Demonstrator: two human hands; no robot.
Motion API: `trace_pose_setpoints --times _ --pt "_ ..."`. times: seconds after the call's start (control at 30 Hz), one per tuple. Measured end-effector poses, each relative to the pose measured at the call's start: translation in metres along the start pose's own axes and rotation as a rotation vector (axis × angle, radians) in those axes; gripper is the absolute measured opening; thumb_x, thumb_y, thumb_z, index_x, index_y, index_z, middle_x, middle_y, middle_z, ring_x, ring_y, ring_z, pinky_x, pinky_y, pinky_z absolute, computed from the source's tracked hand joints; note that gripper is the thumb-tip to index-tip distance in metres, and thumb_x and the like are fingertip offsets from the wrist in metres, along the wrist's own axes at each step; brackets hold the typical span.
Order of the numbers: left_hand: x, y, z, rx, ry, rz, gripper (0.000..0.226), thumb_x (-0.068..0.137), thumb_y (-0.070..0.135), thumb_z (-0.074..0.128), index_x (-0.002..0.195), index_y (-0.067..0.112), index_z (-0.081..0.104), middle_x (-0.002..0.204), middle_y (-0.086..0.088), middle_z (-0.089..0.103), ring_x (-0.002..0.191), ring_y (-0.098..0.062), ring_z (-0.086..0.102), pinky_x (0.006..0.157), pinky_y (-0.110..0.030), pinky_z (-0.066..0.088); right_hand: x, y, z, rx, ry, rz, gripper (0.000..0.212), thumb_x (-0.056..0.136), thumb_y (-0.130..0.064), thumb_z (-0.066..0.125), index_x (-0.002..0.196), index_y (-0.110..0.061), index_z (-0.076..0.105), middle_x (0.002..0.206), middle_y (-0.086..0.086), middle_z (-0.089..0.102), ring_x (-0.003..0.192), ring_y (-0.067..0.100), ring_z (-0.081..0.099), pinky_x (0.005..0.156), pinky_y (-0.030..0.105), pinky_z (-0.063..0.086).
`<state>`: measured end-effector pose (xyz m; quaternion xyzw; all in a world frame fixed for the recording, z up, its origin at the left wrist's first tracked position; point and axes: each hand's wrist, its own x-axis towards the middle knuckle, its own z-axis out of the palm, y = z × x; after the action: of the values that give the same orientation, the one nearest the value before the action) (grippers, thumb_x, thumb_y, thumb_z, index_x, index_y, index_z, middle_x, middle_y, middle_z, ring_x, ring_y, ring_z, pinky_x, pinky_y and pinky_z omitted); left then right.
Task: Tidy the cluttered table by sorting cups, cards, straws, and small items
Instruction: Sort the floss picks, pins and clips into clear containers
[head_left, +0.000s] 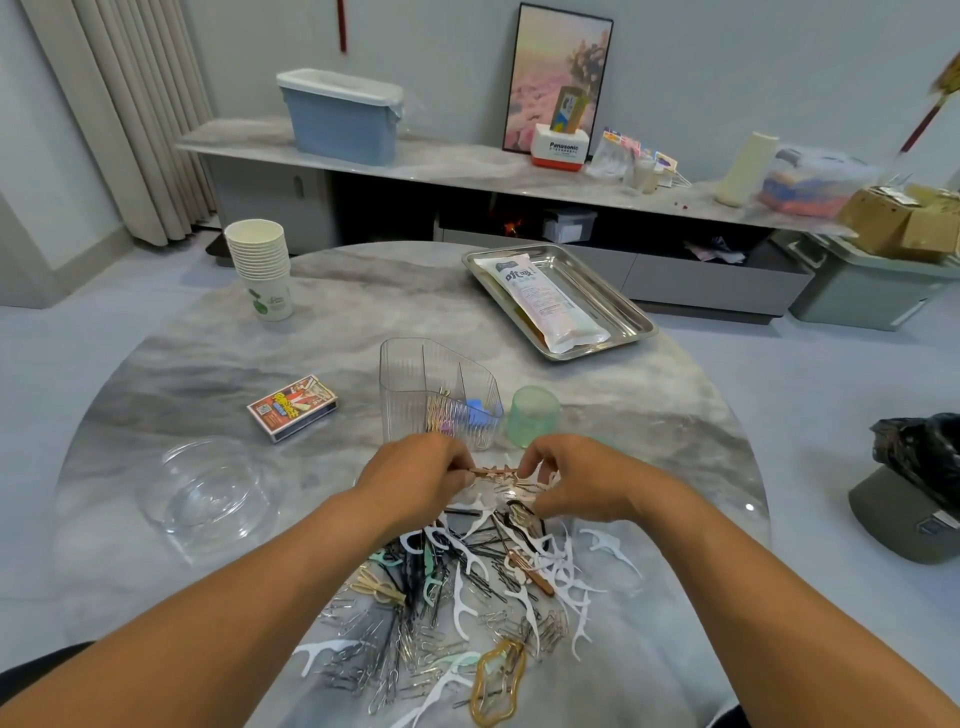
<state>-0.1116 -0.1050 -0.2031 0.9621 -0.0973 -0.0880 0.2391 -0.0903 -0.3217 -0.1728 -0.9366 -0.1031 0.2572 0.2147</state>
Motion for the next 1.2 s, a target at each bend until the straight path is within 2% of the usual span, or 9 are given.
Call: trace_pose_setpoints --times 0.13,0.23,0.37,0.47,0.6,0.77,0.87,1.03,1.2 --pt "-0.001 0.000 -0.005 -0.058 -0.022 -0.024 0.014 0.100 0.035 0.056 0.097 0.029 0.068 0.086 0.009 0.067 0.080 -0.013 0.061 0.073 -0.034 0.053 0.000 0.001 0.003 -0.026 0.054 -0.002 0.017 0.087 -0.007 0.072 0.092 -0.023 0.068 0.090 0.001 0.076 0.078 0.017 0.075 0.083 0.042 0.061" --pt "-0.005 0.000 -0.007 -0.078 -0.011 -0.037 0.014 0.102 0.033 0.055 0.094 0.026 0.066 0.075 0.010 0.059 0.066 -0.009 0.052 0.057 -0.028 0.037 -0.001 0.002 0.000 -0.030 0.096 -0.001 0.004 0.089 -0.018 0.077 0.088 -0.021 0.074 0.087 -0.003 0.077 0.078 0.014 0.074 0.084 0.039 0.060" --pt "-0.007 0.001 -0.009 -0.146 0.002 -0.075 0.015 0.101 0.034 0.057 0.093 0.026 0.067 0.077 0.007 0.063 0.066 -0.011 0.054 0.058 -0.028 0.038 -0.006 0.003 -0.010 0.054 0.180 -0.020 0.003 0.088 -0.031 0.080 0.089 -0.028 0.079 0.098 -0.008 0.074 0.094 0.011 0.066 0.088 0.033 0.053" --pt "-0.007 0.005 -0.010 -0.311 -0.007 -0.121 0.024 0.102 0.035 0.057 0.093 0.017 0.069 0.079 0.001 0.064 0.063 -0.013 0.052 0.057 -0.027 0.039 -0.010 -0.001 -0.012 0.287 0.180 -0.051 0.008 0.083 -0.029 0.084 0.085 -0.023 0.081 0.089 -0.005 0.076 0.082 0.006 0.065 0.081 0.028 0.051" --pt "-0.011 0.011 -0.010 -0.535 -0.013 -0.203 0.025 0.102 0.032 0.057 0.090 0.016 0.071 0.074 0.001 0.062 0.063 -0.012 0.051 0.056 -0.024 0.039 -0.013 -0.009 -0.006 0.632 0.187 -0.147 0.008 0.079 -0.011 0.085 0.084 -0.013 0.079 0.100 0.003 0.077 0.078 0.004 0.069 0.075 0.018 0.053" --pt "-0.013 0.016 -0.006 -0.722 -0.039 -0.245 0.024 0.102 0.027 0.058 0.086 0.014 0.071 0.070 0.003 0.066 0.067 -0.010 0.058 0.067 -0.025 0.044 -0.009 -0.015 0.005 0.687 0.195 -0.185 0.011 0.083 -0.002 0.080 0.087 -0.008 0.073 0.082 0.012 0.075 0.075 0.020 0.067 0.063 0.021 0.053" --pt "-0.011 0.012 -0.005 -0.768 -0.013 -0.246 0.022 0.100 0.026 0.062 0.082 0.017 0.072 0.070 0.001 0.068 0.062 -0.009 0.058 0.064 -0.023 0.046 -0.004 -0.018 0.007 0.692 0.292 -0.180 0.014 0.083 0.000 0.080 0.087 -0.010 0.072 0.079 0.007 0.076 0.069 0.016 0.070 0.062 0.023 0.055" --pt "-0.010 0.001 -0.003 -0.663 0.030 -0.261 0.015 0.099 0.025 0.064 0.093 0.016 0.074 0.092 -0.009 0.075 0.066 -0.021 0.054 0.060 -0.031 0.047 0.008 -0.029 0.000 0.826 0.605 -0.121 0.014 0.086 -0.003 0.079 0.093 -0.011 0.071 0.084 0.010 0.076 0.068 0.015 0.071 0.063 0.025 0.059" --pt "-0.006 -0.004 0.001 -0.592 0.004 -0.270 0.028 0.102 0.013 0.057 0.128 0.013 0.065 0.116 -0.004 0.069 0.088 -0.015 0.070 0.063 -0.018 0.047 0.036 -0.056 0.005 0.880 0.710 -0.111 0.015 0.090 -0.001 0.073 0.100 -0.013 0.071 0.092 0.009 0.074 0.073 0.018 0.073 0.075 0.034 0.064"
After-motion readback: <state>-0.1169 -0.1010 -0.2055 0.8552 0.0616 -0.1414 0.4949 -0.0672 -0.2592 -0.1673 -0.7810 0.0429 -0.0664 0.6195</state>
